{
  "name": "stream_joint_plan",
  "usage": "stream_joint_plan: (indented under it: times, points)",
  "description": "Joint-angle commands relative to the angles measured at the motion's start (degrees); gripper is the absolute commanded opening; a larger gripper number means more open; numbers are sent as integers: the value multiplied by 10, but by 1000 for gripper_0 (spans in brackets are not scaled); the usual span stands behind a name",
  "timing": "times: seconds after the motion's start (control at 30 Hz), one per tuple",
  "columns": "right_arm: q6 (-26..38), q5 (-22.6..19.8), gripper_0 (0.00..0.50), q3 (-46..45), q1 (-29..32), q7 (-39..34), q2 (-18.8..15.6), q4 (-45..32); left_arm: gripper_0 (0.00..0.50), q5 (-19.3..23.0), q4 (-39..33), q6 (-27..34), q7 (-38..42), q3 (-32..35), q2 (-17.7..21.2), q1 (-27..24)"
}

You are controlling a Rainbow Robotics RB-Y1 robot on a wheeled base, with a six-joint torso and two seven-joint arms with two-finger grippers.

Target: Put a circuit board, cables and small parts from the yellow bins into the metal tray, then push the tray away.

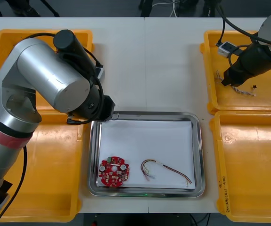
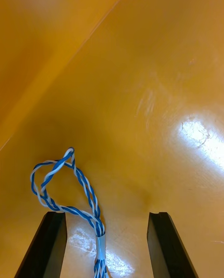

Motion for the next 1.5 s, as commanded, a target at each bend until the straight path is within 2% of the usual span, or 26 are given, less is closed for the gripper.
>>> stream_joint_plan:
  times: [0.03, 0.23, 0.57, 0.83, 0.87, 0.9, 0.93, 0.97, 1.0, 1.03, 1.37, 1.5]
  points:
    - [9, -3, 500, 7, -4, 25, -1, -5, 0, -11, 6, -27, 58, -35, -13, 8]
    - [14, -3, 500, 7, 7, 38, -8, -5, 0, -16, 34, -60, 58, -66, -13, 9]
    - [13, -3, 500, 7, 20, 50, -13, -5, 0, -22, 66, -73, 50, -99, -12, 15]
    - [4, -4, 500, 7, 30, 58, -13, -5, 0, -33, 69, -101, 53, -118, -8, 29]
    - [4, -4, 420, 7, 30, 59, -13, -5, 0, -34, 69, -104, 53, -118, -9, 31]
    - [4, -4, 394, 7, 31, 60, -14, -5, 0, -34, 70, -107, 53, -119, -9, 32]
    - [3, -4, 333, 7, 32, 60, -14, -5, 0, -35, 70, -109, 54, -119, -8, 33]
    - [4, -4, 223, 7, 32, 60, -14, -5, 1, -35, 70, -110, 54, -119, -9, 33]
    - [3, -4, 56, 7, 32, 61, -14, -5, 0, -35, 70, -110, 53, -119, -8, 33]
    - [3, -4, 0, 7, 32, 61, -13, -5, 0, -35, 71, -112, 54, -119, -9, 34]
    - [1, -21, 0, 6, 35, 64, -14, -12, 0, -45, 90, -132, 51, -124, -9, 34]
    - [23, -18, 0, 5, 35, 65, -20, -51, 5, -43, 93, -133, 52, -124, -8, 34]
